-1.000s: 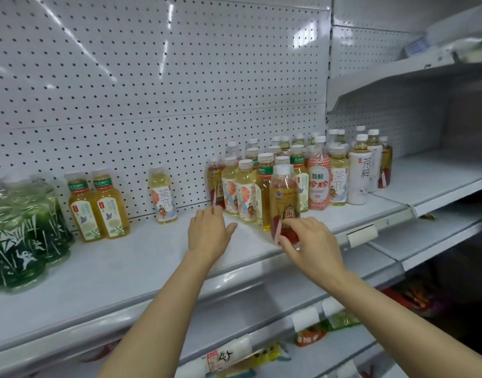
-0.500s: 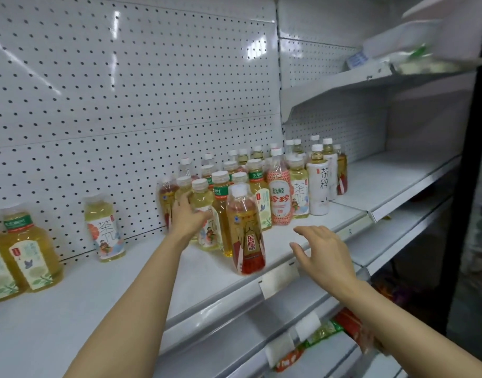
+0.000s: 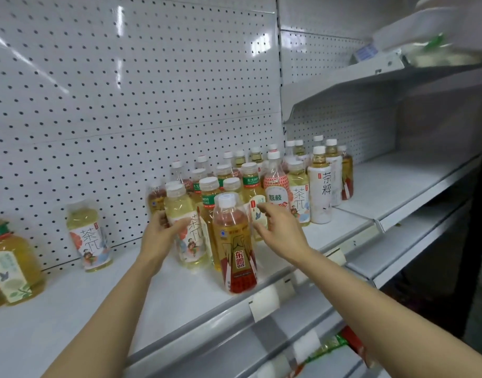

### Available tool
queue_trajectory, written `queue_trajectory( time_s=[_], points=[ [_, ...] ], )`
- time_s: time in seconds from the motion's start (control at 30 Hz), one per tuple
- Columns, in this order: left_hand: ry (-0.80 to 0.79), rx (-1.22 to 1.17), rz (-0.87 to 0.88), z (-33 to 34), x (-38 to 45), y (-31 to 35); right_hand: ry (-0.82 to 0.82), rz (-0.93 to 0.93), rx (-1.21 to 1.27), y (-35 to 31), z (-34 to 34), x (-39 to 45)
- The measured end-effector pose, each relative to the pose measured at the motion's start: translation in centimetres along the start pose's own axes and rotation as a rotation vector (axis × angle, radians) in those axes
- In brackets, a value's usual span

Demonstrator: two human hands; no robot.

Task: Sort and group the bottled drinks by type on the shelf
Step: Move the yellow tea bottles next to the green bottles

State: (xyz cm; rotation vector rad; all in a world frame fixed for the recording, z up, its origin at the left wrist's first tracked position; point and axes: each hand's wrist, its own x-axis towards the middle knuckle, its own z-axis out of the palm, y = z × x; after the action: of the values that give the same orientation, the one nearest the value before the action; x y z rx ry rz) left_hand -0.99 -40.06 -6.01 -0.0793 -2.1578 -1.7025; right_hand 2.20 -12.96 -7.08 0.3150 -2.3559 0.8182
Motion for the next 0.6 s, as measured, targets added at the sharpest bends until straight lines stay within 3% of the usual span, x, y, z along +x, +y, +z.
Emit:
queue_trajectory(
  time_s=[0.3, 0.6],
  points=[
    [0.179, -0.135, 0.047, -4.3, -2.6, 2.7, -0.320, -0.001, 0.408, -2.4, 0.0, 8.1],
    [0.299, -0.187, -0.033, -2.8, -7.5, 1.7, -0.239, 0.000, 0.542, -1.9, 0.8, 8.2]
  ],
)
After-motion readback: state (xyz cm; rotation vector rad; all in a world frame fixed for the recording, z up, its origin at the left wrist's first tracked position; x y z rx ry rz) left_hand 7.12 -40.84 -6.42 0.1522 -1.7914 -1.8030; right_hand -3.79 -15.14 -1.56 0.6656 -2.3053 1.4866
